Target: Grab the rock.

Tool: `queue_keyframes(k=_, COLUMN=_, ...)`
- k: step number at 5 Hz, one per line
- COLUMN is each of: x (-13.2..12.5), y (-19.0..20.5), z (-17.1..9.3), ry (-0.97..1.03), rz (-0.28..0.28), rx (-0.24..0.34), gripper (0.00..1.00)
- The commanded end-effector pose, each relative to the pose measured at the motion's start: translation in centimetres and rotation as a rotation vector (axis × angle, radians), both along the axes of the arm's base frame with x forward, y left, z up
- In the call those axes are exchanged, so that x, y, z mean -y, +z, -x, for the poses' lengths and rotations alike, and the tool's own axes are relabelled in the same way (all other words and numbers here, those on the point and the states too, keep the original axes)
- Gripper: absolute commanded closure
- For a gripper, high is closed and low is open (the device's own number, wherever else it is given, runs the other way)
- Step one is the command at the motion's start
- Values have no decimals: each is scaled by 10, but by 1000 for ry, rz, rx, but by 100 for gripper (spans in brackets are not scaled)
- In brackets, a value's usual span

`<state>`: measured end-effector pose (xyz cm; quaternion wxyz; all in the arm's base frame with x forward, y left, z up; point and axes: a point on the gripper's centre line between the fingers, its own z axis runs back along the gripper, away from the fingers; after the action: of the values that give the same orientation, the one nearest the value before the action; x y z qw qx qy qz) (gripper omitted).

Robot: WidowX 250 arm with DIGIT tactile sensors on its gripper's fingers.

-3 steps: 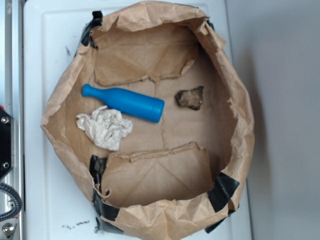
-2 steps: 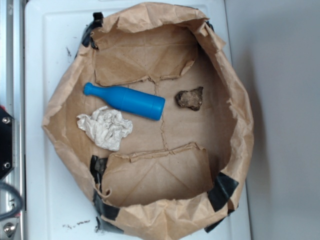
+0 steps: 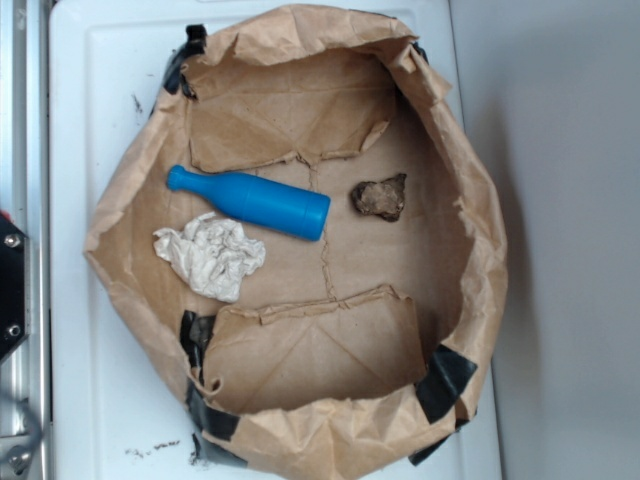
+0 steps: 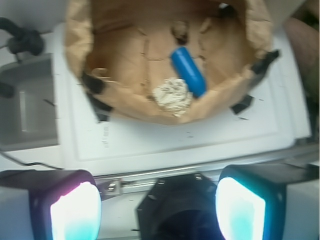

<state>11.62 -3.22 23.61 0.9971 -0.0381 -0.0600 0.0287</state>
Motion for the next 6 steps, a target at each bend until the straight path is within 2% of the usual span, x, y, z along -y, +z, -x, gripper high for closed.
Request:
queue_keyframes(k=1, x=8, y=-13, z=-27, ry=57, rz=-20, rx=44, gripper=0)
queue_keyframes(k=3, x=-21, y=-20, z=-87, ry=105, rz=15, rx=11, gripper=0)
queue_keyframes(k=4, x=-41, y=-34, z=-116, ry=115, rz=-10, rx=21, gripper=0)
queue_keyframes(k=6, x=-41, y=-34, z=-116, ry=115, rz=-10, rx=21, gripper=0)
